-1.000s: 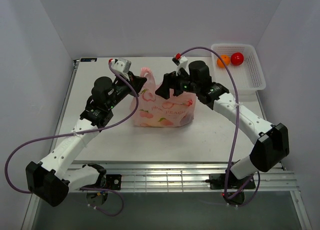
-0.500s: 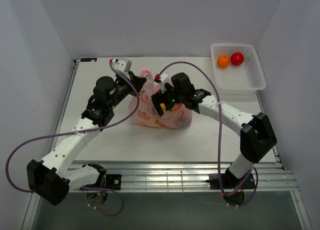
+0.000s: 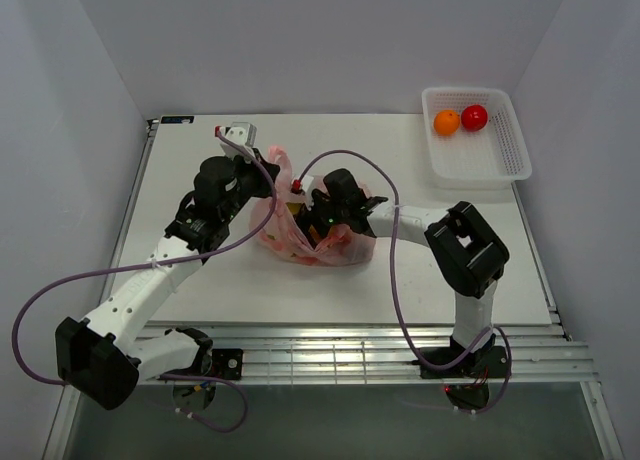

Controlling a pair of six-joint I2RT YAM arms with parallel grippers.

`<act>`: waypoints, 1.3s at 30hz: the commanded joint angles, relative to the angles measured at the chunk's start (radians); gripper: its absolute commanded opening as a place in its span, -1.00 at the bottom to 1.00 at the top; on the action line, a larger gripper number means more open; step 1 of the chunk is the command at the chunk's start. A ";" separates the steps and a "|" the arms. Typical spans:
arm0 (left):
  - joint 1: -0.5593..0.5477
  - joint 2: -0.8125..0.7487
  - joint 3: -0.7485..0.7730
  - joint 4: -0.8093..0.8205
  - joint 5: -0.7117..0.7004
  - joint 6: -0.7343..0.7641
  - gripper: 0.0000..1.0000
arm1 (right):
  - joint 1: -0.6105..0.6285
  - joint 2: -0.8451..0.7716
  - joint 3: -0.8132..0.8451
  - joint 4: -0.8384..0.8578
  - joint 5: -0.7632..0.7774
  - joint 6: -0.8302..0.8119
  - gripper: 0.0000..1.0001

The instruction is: Take the fake fruits out of the plastic bag

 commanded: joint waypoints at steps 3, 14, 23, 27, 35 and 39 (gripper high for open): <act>0.002 -0.016 -0.014 -0.064 -0.100 -0.063 -1.00 | 0.041 0.033 -0.024 0.183 0.021 -0.036 0.80; 0.002 -0.019 -0.022 -0.221 -0.297 -0.187 -1.00 | 0.156 0.106 0.036 0.034 0.231 -0.188 0.87; 0.002 -0.068 -0.045 -0.139 -0.216 -0.172 -1.00 | 0.159 0.036 0.054 -0.003 0.332 -0.148 -0.41; 0.002 -0.094 -0.053 -0.066 -0.189 -0.144 -1.00 | 0.157 -0.120 0.022 -0.007 0.358 -0.148 -0.54; 0.002 -0.065 -0.019 -0.037 -0.228 -0.126 -1.00 | 0.097 -0.372 -0.058 -0.013 0.415 -0.100 -0.65; 0.002 -0.050 -0.004 -0.030 -0.243 -0.123 -1.00 | 0.030 -0.490 -0.070 -0.026 0.457 -0.082 -0.67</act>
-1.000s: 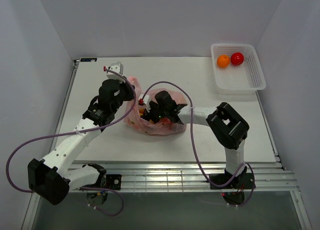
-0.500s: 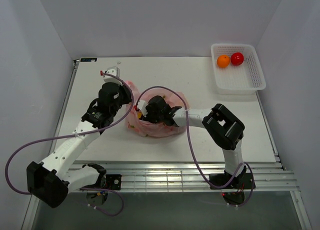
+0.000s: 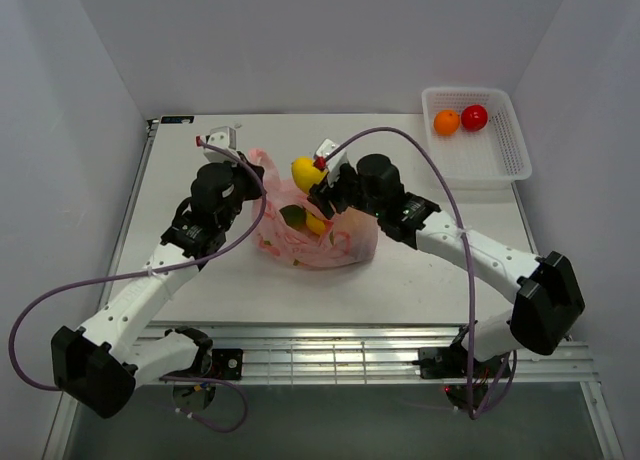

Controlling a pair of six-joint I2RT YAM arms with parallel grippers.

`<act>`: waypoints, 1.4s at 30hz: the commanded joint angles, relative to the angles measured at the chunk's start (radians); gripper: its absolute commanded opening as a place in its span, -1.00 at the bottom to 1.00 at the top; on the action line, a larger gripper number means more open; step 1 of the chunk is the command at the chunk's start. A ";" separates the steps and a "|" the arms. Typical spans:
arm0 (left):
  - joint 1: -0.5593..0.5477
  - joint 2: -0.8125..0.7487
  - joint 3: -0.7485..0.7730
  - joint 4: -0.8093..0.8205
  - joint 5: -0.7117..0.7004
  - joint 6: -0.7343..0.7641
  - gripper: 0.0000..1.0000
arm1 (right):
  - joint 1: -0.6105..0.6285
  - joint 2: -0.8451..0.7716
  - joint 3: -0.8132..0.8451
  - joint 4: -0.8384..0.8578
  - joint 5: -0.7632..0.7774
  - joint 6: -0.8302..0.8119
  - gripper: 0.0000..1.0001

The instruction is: Take the fake fruits out of the plastic bag

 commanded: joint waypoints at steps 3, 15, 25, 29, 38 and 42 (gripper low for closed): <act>0.002 -0.007 0.042 0.033 -0.017 0.024 -1.00 | -0.114 -0.133 -0.027 0.001 0.067 0.047 -0.70; 0.002 -0.050 0.021 0.125 0.149 0.092 -1.00 | -0.643 0.038 0.142 -0.103 0.442 0.327 -0.63; 0.001 -0.059 0.018 0.130 0.186 0.096 -1.00 | -0.854 0.298 0.317 -0.083 0.395 0.354 0.83; 0.002 -0.047 0.026 0.136 0.178 0.098 -1.00 | -0.854 0.252 0.334 -0.103 0.338 0.352 0.80; 0.002 -0.021 0.030 0.132 0.155 0.096 -1.00 | -0.782 -0.012 0.130 0.130 -0.753 0.407 0.80; 0.002 -0.019 0.029 0.127 0.138 0.083 -1.00 | -0.546 -0.046 0.128 0.111 -0.877 0.411 0.80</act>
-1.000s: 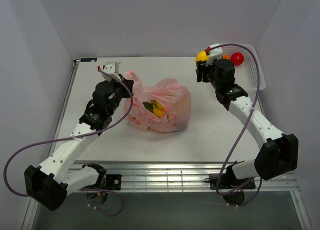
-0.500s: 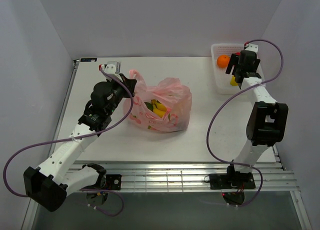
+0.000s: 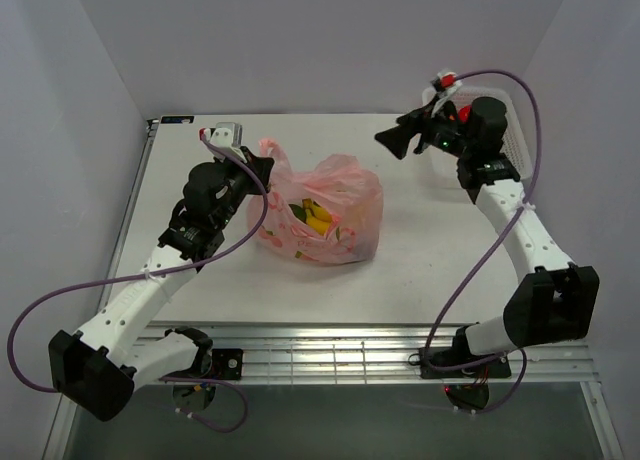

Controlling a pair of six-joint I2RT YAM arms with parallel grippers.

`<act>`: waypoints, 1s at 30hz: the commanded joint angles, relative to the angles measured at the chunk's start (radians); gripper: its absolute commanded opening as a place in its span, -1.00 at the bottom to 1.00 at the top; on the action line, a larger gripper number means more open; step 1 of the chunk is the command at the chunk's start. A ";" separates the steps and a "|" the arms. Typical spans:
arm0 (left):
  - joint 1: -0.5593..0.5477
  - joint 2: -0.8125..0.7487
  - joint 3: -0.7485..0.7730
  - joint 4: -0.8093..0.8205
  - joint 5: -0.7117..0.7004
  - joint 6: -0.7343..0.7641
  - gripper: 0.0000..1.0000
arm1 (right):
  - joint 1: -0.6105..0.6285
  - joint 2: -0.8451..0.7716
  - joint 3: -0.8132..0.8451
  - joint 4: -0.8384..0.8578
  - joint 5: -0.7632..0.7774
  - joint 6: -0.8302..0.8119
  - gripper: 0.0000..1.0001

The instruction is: Take the fake fruits out of the plastic bag

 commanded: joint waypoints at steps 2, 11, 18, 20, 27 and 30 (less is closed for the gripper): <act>0.002 -0.003 0.025 -0.002 -0.038 -0.014 -1.00 | 0.312 0.000 0.019 0.009 -0.321 0.029 0.80; 0.001 0.005 0.043 -0.018 -0.046 -0.054 -1.00 | 0.530 0.123 -0.092 0.316 -0.393 0.355 0.80; -0.002 -0.026 0.039 -0.018 -0.036 -0.066 -1.00 | 0.546 0.267 -0.043 0.215 -0.339 0.425 0.80; -0.002 -0.032 0.039 -0.018 -0.029 -0.065 -1.00 | 0.546 0.303 -0.034 0.176 -0.278 0.433 0.80; -0.007 -0.039 0.032 -0.018 -0.009 -0.069 -1.00 | 0.546 0.353 -0.057 0.118 -0.085 0.512 0.80; -0.010 -0.039 0.034 -0.018 0.002 -0.072 -1.00 | 0.546 0.353 -0.059 0.092 -0.017 0.514 0.80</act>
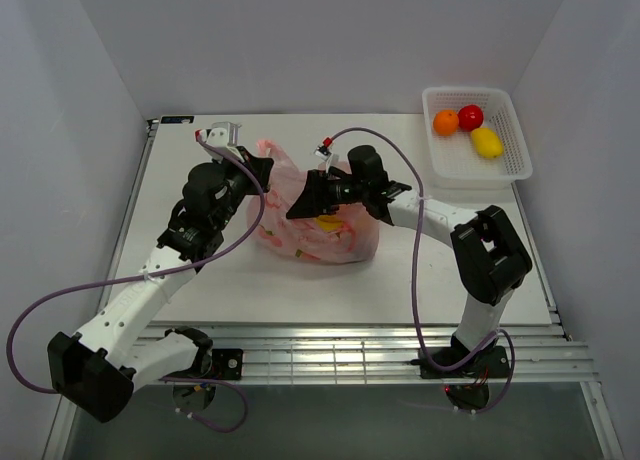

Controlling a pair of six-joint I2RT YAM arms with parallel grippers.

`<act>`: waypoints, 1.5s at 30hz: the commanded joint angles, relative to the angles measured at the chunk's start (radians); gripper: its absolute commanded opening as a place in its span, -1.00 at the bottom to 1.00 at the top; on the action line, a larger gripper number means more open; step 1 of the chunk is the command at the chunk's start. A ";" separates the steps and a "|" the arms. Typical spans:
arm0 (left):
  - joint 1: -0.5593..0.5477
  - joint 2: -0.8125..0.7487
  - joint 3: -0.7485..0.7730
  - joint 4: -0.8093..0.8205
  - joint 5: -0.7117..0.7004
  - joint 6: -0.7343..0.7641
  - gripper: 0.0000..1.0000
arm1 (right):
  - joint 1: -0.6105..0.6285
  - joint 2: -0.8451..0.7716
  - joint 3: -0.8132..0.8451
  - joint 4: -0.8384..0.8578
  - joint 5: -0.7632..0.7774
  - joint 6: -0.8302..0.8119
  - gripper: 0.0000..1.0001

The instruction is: Take the fake fruits out of the plastic bag

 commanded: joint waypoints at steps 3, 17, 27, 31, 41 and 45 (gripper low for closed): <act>-0.008 -0.032 0.032 -0.002 0.027 -0.007 -1.00 | 0.002 -0.017 0.002 -0.056 0.134 -0.024 0.80; -0.009 -0.031 0.029 -0.047 -0.021 -0.004 -1.00 | -0.074 -0.153 -0.284 0.516 -0.115 0.227 0.80; -0.014 -0.073 0.002 -0.027 0.085 0.028 -1.00 | -0.090 -0.169 -0.208 0.113 0.163 0.106 0.80; -0.015 -0.101 -0.034 0.035 0.157 0.042 -1.00 | -0.083 -0.136 -0.185 0.007 0.307 0.164 0.80; -0.019 -0.104 -0.032 0.038 0.148 0.034 -1.00 | 0.114 -0.135 -0.056 -0.306 0.751 -0.297 0.80; -0.019 -0.098 -0.032 0.032 0.139 0.034 -1.00 | 0.168 -0.113 -0.041 -0.415 0.984 -0.383 0.80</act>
